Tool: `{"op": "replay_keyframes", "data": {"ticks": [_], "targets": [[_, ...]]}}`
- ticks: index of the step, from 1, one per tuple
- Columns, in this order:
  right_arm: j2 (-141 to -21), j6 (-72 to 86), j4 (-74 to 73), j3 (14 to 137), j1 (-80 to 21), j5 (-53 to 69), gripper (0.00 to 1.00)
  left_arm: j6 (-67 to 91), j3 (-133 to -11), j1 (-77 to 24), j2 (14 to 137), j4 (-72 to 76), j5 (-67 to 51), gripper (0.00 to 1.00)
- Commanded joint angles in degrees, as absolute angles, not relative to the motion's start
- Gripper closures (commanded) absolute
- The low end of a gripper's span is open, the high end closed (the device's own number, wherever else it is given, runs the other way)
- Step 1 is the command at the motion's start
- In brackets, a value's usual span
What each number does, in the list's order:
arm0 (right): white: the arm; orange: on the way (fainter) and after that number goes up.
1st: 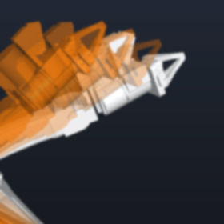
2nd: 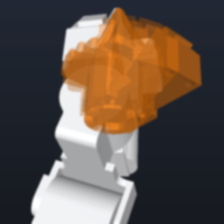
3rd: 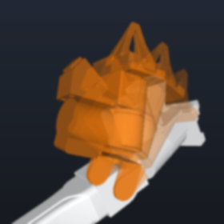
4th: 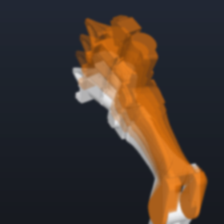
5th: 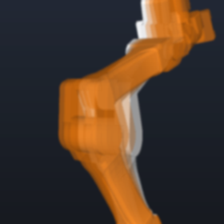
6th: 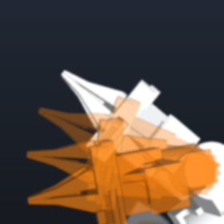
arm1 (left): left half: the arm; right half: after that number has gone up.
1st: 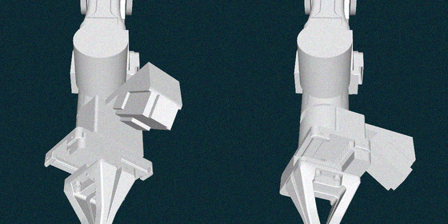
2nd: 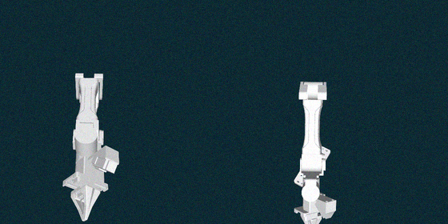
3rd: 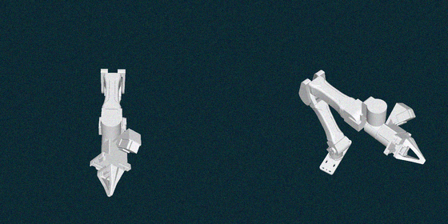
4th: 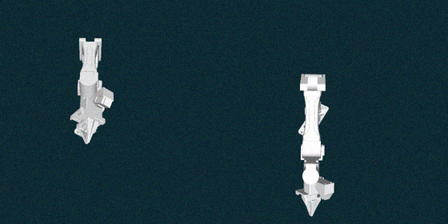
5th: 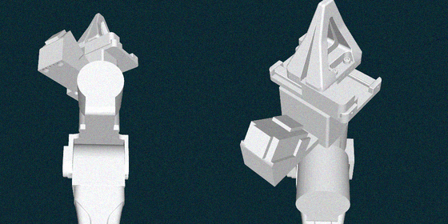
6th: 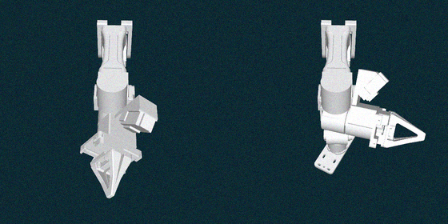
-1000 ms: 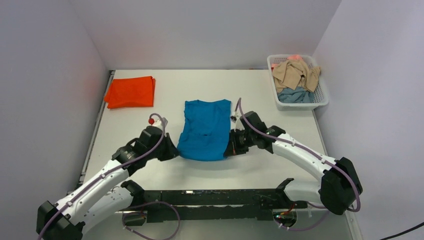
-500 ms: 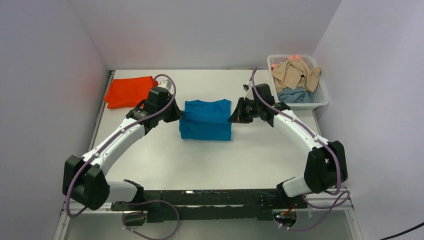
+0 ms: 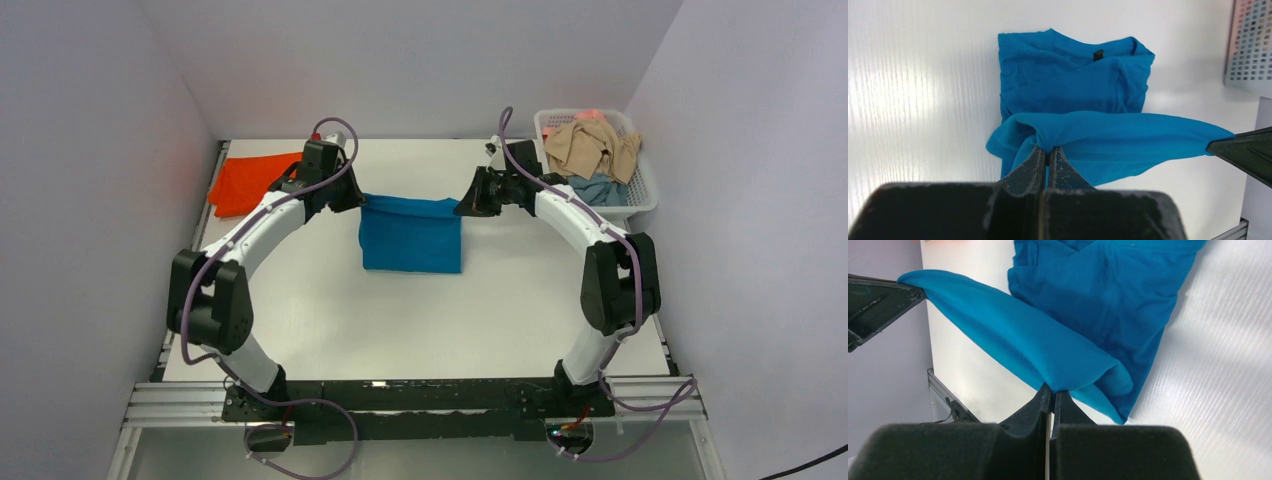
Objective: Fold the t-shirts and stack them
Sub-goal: Fold the long partially folded tshirt into a neat square, then put the neatly folded tshirt into the corner of the board with the left arm
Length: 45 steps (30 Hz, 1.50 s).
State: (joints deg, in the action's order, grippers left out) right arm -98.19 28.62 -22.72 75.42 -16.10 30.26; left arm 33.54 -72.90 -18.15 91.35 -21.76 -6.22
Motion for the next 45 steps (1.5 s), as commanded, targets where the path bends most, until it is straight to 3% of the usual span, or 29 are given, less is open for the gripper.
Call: {"op": "replay_keyframes", "data": {"ticks": [1,5,9,10,11,12,15,16,17,18,27,38,45], "targets": [[-102.22,27.84,-21.08,80.08,-14.15,29.94,1.0,30.78,-79.48,-16.1,97.43,-20.81,-6.41,1.0],[-107.5,27.35,-19.19,83.46,-12.85,29.14,0.99,30.63,-84.63,-14.75,104.19,-21.78,-6.34,1.0],[-116.21,26.1,-15.86,88.47,-11.22,30.6,0.91,30.6,-90.79,-13.78,111.74,-24.08,-8.07,1.0],[-118.31,25.76,-14.47,90.05,-10.77,31.38,0.89,30.43,-92.15,-13.48,113.45,-24.02,-8.27,0.91],[-120.75,25.94,-13.64,92.08,-10.41,31.73,0.82,30.45,-93.62,-13.39,114.87,-24.0,-8.49,0.76],[-123.0,26.3,-14.36,94.59,-10.06,31.65,0.66,30.59,-95.59,-13.09,116.33,-24.75,-8.65,0.7],[-126.19,25.22,-17.4,100.46,-9.71,31.36,0.03,30.03,-100.32,-12.66,118.55,-26.53,-9.49,0.32],[-125.6,24.86,-17.47,100.49,-9.67,31.05,0.01,29.68,-101.05,-12.61,118.31,-26.61,-9.94,0.18],[-124.42,24.94,-16.91,99.79,-9.82,30.72,0.0,29.36,-100.91,-12.65,117.59,-26.05,-10.78,0.04],[-122.78,25.22,-15.87,98.13,-9.89,30.42,0.0,29.31,-100.14,-12.68,116.81,-24.92,-12.34,0.01],[-111.63,30.44,-2.01,81.01,-13.41,40.87,0.0,29.81,-93.18,-13.68,115.2,-16.38,-24.36,0.01],[-130.3,34.78,-2.11,97.49,-14.12,36.77,0.0,31.62,-103.96,-13.75,129.78,-17.38,-25.68,0.0],[-137.78,36.09,-3.48,98.56,-13.71,36.51,0.0,31.74,-105.58,-13.8,135.69,-21.8,-26.61,0.01]]}}
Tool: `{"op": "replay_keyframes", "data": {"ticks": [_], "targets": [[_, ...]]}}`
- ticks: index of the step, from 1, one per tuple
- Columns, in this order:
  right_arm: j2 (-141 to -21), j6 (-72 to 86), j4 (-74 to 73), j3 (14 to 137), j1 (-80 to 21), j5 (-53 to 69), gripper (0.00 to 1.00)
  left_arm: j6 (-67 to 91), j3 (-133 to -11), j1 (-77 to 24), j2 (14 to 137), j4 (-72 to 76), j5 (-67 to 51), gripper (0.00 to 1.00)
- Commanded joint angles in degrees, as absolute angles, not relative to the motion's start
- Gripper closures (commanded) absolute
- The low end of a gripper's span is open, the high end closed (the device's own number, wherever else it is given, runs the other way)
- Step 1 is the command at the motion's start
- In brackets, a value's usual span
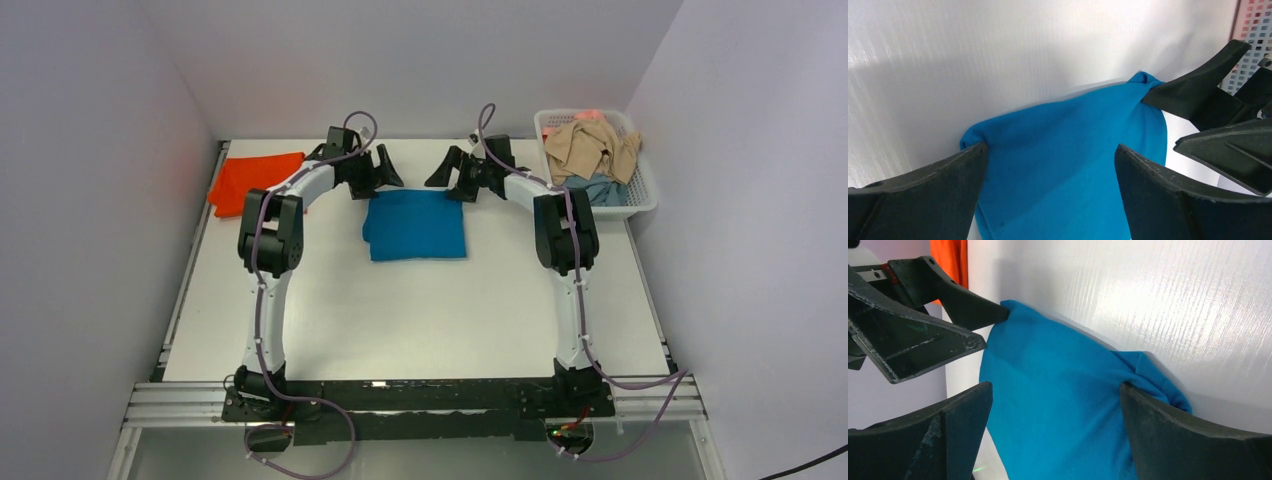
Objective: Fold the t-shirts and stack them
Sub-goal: Put the neatly folded tshirt into the corner of the board with the left arm
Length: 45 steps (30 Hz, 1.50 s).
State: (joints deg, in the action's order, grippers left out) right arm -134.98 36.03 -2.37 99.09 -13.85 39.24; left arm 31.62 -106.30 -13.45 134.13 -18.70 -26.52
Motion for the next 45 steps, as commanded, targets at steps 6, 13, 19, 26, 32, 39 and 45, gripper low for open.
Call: {"op": "replay_keyframes", "data": {"ticks": [6,13,19,26,32,39,45], "targets": [[-130.99,37.44,1.12,86.59,-13.88,36.8,0.0,32.12,-95.28,-13.88,129.81,-20.01,-27.15,0.0],[-117.55,36.98,5.54,67.1,-18.1,34.16,0.0,32.06,-73.32,-16.2,114.06,-14.88,-23.23,0.0],[-105.68,35.53,2.44,61.91,-19.98,28.0,0.0,31.26,-69.69,-17.66,104.7,-16.98,-17.79,0.01],[-92.68,34.44,-5.43,63.88,-19.95,13.89,0.0,31.6,-68.04,-20.29,94.18,-20.67,-9.61,0.01],[-76.48,37.83,-3.45,51.52,-19.31,0.24,0.0,33.44,-57.96,-20.59,88.87,-19.33,-7.84,0.0],[-59.5,39.52,-6.41,40.94,-18.37,-12.38,0.0,34.72,-54.45,-24.06,92.36,-18.21,-7.38,0.01],[-53.77,37.85,-10.37,38.53,-18.06,-19.04,0.0,37.27,-54.61,-27.97,97.12,-17.94,-5.96,0.03]]}}
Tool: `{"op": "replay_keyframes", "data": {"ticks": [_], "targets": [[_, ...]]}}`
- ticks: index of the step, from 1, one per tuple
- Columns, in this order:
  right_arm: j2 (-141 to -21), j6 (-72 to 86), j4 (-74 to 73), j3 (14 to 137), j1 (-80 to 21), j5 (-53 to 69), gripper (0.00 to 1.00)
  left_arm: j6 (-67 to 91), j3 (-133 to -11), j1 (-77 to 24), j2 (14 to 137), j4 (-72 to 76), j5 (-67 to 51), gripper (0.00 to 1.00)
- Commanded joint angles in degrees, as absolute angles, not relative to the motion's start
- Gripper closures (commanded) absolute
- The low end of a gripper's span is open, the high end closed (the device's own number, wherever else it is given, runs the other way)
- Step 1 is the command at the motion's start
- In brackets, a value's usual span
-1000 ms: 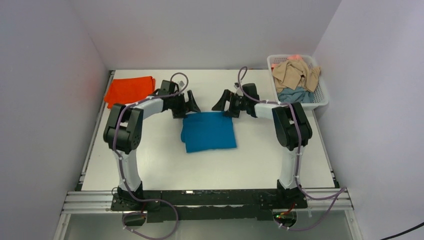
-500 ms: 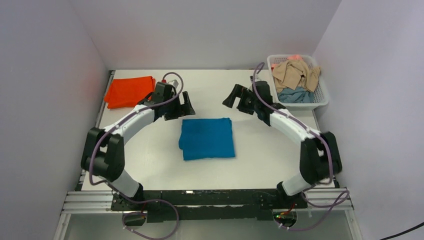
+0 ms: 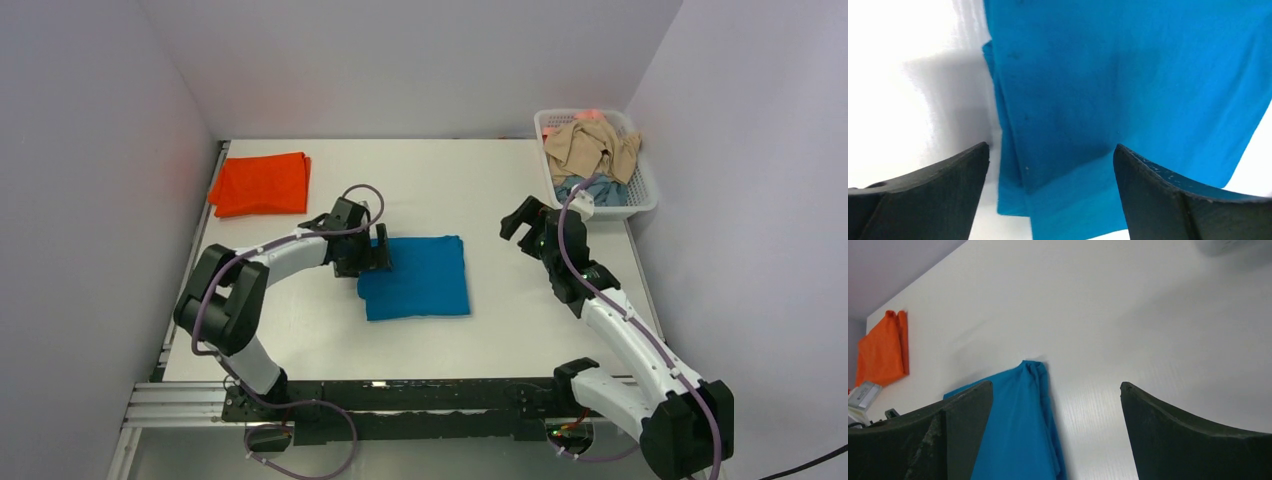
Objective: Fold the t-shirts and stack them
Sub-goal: Put the neatly folded tshirt into the corner of the board with the left arm
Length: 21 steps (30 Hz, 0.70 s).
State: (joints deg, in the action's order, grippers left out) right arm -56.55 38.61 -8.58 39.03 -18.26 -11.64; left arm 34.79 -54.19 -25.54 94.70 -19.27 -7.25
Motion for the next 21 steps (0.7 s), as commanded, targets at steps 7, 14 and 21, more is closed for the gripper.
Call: {"op": "replay_keyframes", "data": {"ticks": [7,14,21], "targets": [[-53.28,36.11,-12.95,38.41,-17.88,-22.34,0.0,42.27,-62.52,-34.31,107.28,-28.81,5.15,0.22],[-53.08,35.14,-13.36,37.75,-17.52,-25.29,0.0,45.26,-68.17,-37.77,115.04,-33.94,8.96,0.61],[-52.71,34.26,-13.22,37.19,-17.23,-26.34,0.0,43.33,-76.38,-38.37,118.59,-40.95,17.57,1.0]]}}
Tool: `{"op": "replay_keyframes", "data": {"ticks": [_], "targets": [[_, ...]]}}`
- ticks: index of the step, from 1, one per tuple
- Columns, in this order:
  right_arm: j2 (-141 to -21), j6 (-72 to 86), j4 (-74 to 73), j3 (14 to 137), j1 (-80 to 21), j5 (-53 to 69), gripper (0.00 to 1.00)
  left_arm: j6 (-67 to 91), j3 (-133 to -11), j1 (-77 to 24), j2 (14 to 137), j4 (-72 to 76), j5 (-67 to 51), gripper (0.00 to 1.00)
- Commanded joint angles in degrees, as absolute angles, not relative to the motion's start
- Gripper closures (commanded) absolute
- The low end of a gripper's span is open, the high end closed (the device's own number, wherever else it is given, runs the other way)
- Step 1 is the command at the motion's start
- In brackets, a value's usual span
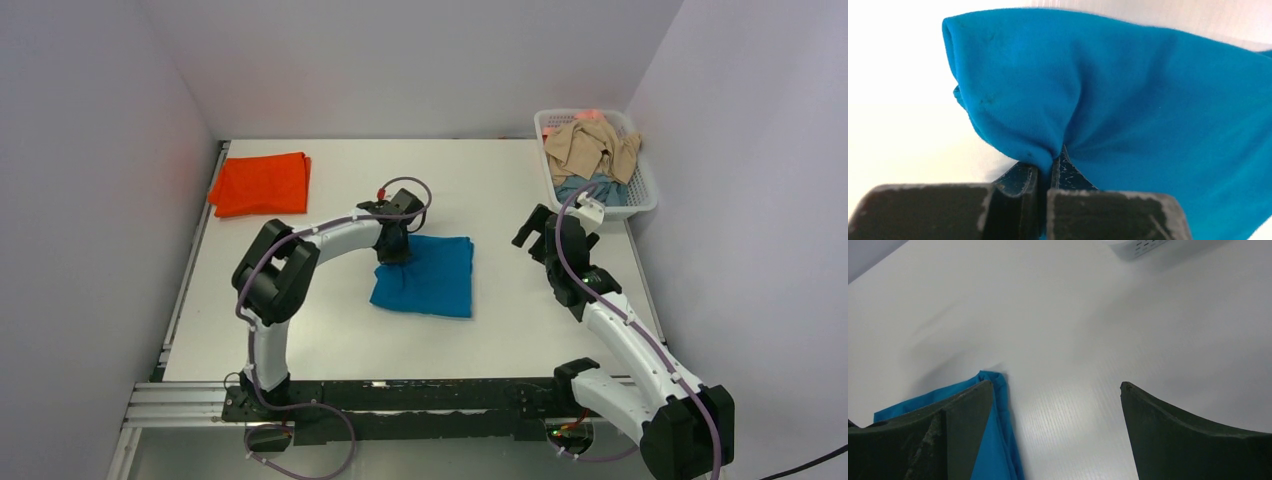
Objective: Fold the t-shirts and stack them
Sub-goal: Put the neatly folded tshirt into the corner of the board with the left arm
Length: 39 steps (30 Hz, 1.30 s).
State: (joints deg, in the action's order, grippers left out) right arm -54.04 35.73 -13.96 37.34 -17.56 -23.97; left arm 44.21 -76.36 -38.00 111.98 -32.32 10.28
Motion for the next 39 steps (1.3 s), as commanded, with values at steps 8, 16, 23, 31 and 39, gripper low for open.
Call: {"op": "replay_keyframes", "data": {"ticks": [8,16,23,31,39], "targets": [[-52.48,33.21,-12.71,36.79,-17.05,-26.57,0.0,29.96,-86.47,-31.87,115.61,-41.08,29.4,1.0],[-53.11,30.74,-9.85,35.6,-16.96,-27.19,0.0,9.14,-94.91,-22.31,117.51,-30.86,35.48,1.0],[-53.32,28.89,-7.01,34.41,-16.91,-28.79,0.0,-7.79,-103.02,-15.99,121.96,-22.76,38.12,1.0],[-55.85,27.97,-6.65,34.63,-16.91,-32.81,0.0,-12.88,-108.75,-9.73,122.08,-20.9,34.55,1.0],[-59.01,27.84,-7.96,35.97,-16.9,-33.96,0.0,-14.0,-114.41,-6.77,122.26,-23.66,31.73,1.0]]}}
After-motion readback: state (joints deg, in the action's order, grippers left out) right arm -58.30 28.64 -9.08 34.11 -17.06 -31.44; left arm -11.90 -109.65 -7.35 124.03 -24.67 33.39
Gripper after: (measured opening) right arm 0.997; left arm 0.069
